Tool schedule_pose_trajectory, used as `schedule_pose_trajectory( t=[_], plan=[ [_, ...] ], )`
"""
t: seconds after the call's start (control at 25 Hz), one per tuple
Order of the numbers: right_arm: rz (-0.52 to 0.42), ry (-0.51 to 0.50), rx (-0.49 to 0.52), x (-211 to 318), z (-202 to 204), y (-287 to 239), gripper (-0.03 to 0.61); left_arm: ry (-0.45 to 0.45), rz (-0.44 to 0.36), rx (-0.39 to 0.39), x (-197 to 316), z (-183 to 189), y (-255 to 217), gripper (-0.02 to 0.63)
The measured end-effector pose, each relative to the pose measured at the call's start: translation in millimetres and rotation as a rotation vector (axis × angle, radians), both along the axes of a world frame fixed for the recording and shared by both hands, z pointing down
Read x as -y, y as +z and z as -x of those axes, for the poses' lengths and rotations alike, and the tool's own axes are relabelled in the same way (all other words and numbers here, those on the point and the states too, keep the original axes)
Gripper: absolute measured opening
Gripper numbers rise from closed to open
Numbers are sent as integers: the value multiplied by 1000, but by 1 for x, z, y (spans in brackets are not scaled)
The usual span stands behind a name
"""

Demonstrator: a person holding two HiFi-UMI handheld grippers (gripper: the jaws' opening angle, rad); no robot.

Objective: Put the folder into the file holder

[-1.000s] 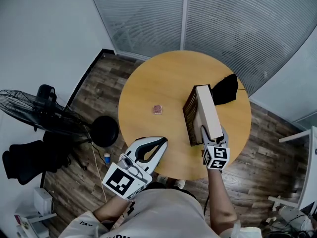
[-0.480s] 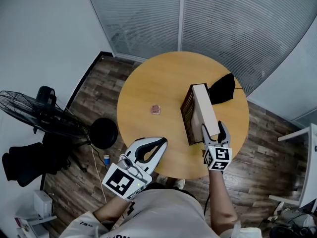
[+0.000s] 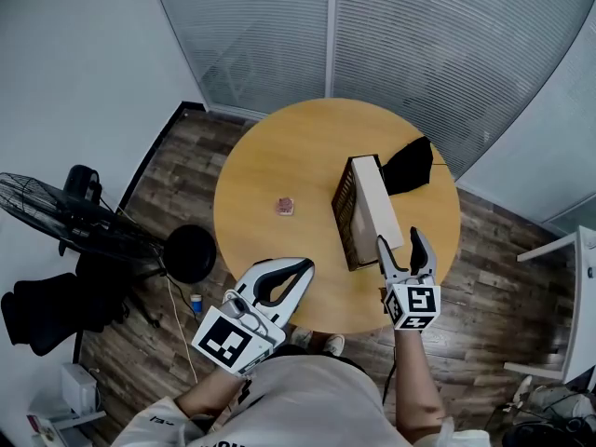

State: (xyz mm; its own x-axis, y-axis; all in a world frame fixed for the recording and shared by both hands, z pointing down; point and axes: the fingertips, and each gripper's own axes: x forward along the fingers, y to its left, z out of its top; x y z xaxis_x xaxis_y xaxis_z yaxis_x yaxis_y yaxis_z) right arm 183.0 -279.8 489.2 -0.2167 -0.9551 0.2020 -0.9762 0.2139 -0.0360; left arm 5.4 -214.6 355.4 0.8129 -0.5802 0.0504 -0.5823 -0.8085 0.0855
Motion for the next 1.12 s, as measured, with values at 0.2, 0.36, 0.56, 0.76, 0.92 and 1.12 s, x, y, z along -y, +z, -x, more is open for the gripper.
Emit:
schedule_pose_trajectory(
  t=[0.2, 0.36, 0.56, 0.76, 0.92, 1.12],
  plan=[
    [-34, -28, -9, -21, 5, -31, 314, 6, -4, 1, -7, -4, 0, 26],
    [-54, -58, -11, -38, 8, -56, 307, 15, -7, -10, -10, -13, -4, 26],
    [-64, -92, -22, -54, 12, -80, 265, 25, -13, -17, -14, -17, -6, 26],
    [-69, -103, -19, -70, 11, -97, 208, 34, -22, -21, -17, -21, -9, 26],
    [-71, -124, -30, -84, 14, -108, 182, 39, -25, -23, -22, -24, -12, 26],
    [-86, -144, -20, -96, 19, -123, 153, 44, -28, -26, -22, -27, -12, 26]
  ],
)
